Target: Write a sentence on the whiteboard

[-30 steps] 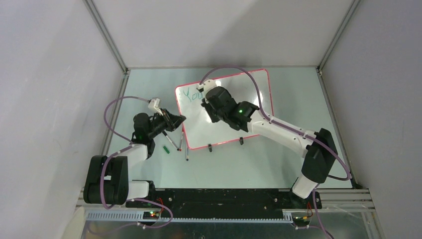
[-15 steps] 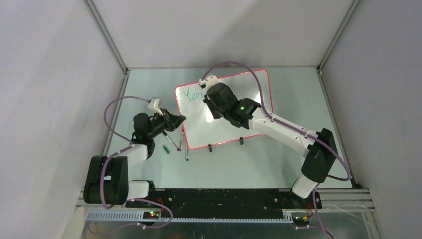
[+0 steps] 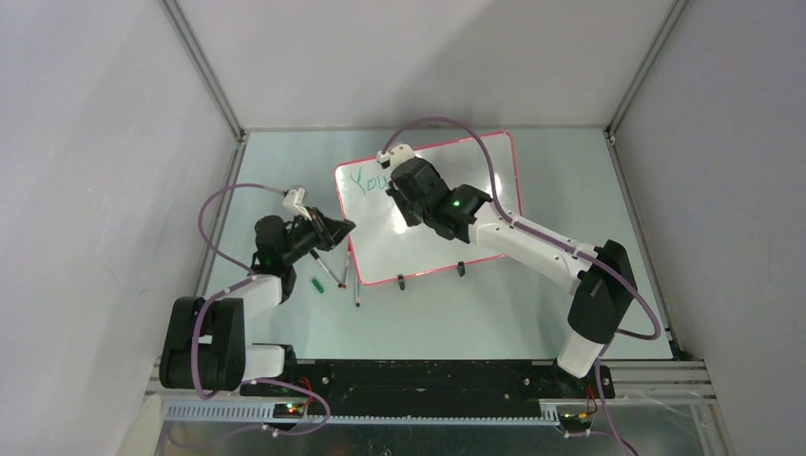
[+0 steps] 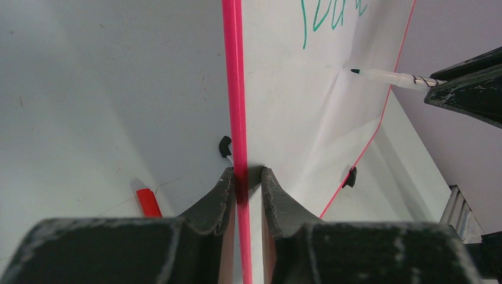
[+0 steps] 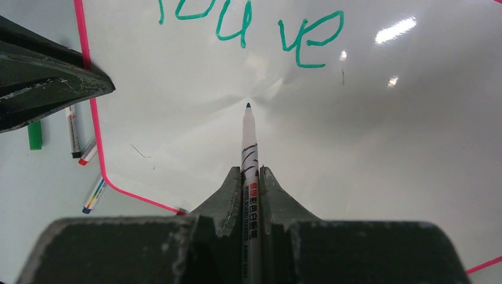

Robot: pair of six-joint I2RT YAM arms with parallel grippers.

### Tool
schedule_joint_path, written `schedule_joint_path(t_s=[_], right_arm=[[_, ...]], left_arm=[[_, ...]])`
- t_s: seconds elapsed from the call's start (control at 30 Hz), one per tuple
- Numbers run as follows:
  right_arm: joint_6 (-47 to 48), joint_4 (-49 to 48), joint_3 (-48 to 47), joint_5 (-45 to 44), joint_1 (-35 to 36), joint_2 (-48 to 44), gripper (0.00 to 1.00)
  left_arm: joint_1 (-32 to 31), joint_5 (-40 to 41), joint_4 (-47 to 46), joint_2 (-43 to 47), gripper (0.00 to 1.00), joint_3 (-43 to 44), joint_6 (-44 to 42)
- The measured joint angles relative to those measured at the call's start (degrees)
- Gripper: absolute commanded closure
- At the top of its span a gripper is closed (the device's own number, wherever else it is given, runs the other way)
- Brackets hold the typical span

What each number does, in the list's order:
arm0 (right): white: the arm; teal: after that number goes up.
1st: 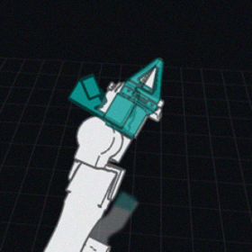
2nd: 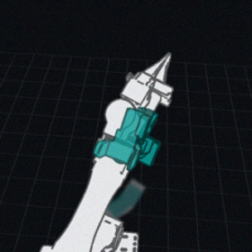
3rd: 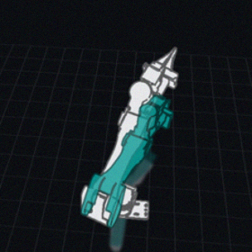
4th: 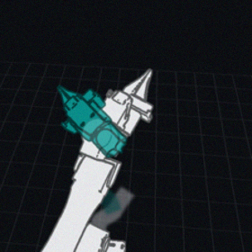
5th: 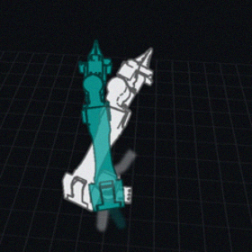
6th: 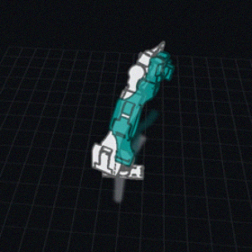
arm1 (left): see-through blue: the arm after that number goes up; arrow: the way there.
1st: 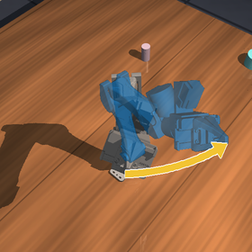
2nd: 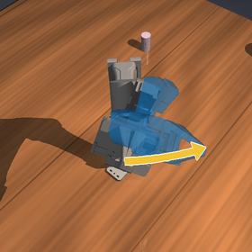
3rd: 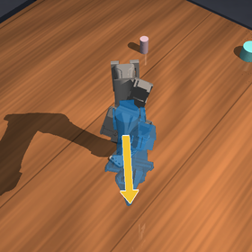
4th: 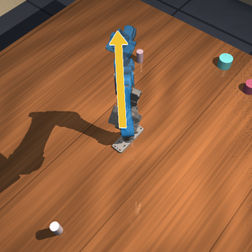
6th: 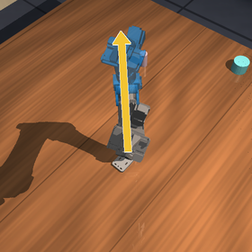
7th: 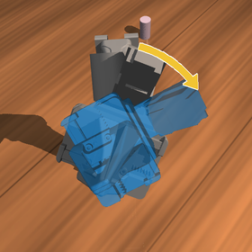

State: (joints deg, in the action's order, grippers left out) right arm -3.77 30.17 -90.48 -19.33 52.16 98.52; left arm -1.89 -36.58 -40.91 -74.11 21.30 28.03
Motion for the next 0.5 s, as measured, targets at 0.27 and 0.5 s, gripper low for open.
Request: schedule_joint_path(t_s=[0.27,0.5], right_arm=[[0.0,0.33,-0.09,-0.09,-0.31,1.05,1.0],[0.0,0.96,-1.27,-0.7,-0.44,2.1,1.0]], left_arm=[[0.02,0.0,0.0,0.0,0.99,0.0,0.0],[0.02,0.26,0.15,0.0,0.99,0.0,0.0]])
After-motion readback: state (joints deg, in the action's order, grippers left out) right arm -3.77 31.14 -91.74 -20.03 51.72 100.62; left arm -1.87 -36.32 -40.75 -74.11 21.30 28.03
